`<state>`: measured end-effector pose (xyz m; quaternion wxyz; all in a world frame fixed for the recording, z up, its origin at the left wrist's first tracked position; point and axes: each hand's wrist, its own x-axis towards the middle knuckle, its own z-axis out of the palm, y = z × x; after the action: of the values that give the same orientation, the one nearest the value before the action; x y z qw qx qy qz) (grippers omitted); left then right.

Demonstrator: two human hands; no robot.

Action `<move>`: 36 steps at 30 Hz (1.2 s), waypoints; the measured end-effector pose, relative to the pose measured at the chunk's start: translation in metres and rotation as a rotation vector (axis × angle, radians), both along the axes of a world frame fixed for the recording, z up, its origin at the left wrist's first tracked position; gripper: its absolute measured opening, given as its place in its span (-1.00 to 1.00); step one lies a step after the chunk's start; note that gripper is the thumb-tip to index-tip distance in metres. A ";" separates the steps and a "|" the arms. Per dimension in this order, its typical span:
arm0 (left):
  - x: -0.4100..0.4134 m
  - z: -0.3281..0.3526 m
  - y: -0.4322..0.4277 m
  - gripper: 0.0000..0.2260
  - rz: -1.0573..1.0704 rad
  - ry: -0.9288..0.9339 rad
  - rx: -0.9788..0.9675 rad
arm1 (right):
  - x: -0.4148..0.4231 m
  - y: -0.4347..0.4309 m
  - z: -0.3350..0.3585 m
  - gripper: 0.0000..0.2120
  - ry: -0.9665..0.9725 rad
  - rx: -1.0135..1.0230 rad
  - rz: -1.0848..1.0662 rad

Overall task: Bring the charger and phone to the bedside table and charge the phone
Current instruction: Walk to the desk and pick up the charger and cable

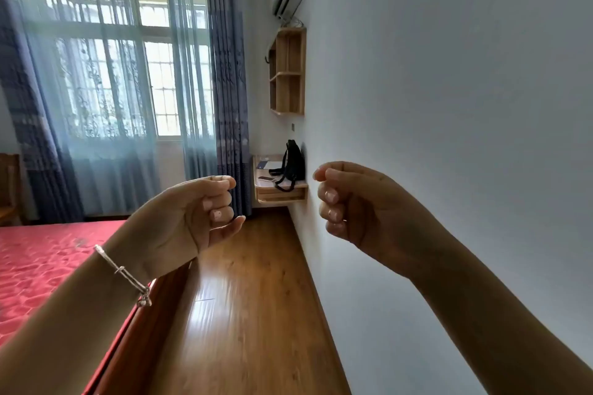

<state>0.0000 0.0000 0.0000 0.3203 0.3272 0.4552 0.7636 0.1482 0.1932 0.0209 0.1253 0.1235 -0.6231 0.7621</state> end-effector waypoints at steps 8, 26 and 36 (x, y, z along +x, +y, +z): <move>-0.041 0.006 0.036 -0.96 0.035 0.085 0.038 | -0.050 0.032 0.004 -0.77 0.024 0.052 0.054; -0.163 -0.114 0.048 -0.95 0.077 -0.163 -0.127 | -0.199 0.033 -0.118 -0.79 -0.278 -0.020 0.252; -0.250 -0.182 0.038 -0.94 0.025 -0.307 -0.260 | -0.294 0.021 -0.186 -0.87 -0.552 -0.175 0.190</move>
<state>-0.2502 0.0383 -0.1817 0.4161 0.1573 0.4997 0.7433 -0.1460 0.2146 -0.1646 -0.1105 -0.0420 -0.5510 0.8261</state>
